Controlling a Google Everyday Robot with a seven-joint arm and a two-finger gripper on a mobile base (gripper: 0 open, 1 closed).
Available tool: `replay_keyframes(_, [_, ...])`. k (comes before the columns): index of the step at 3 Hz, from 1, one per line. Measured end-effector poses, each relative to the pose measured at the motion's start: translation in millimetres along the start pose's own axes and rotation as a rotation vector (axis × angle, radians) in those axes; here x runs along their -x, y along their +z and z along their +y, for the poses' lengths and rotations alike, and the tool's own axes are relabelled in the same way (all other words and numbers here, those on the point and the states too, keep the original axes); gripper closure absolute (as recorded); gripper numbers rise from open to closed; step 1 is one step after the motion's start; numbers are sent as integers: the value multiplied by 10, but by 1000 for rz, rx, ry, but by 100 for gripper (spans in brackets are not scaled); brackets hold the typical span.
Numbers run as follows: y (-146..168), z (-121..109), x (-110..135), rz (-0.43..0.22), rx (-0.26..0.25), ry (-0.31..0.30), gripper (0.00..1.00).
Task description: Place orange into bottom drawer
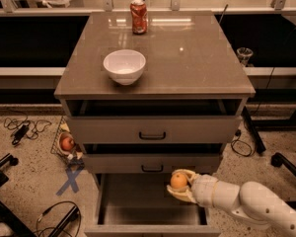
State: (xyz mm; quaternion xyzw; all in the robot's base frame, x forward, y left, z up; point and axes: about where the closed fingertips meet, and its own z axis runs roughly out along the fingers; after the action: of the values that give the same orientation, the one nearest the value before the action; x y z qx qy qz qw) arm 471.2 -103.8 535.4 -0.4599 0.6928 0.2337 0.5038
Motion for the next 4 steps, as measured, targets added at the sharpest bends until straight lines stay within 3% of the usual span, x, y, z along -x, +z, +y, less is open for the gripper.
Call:
replay_keyframes(1, [370, 90, -319, 32, 10, -24, 100])
replay_keyframes(2, [1116, 231, -1199, 47, 18, -49, 100])
replay_keyframes(4, [1879, 253, -2252, 27, 55, 16, 100])
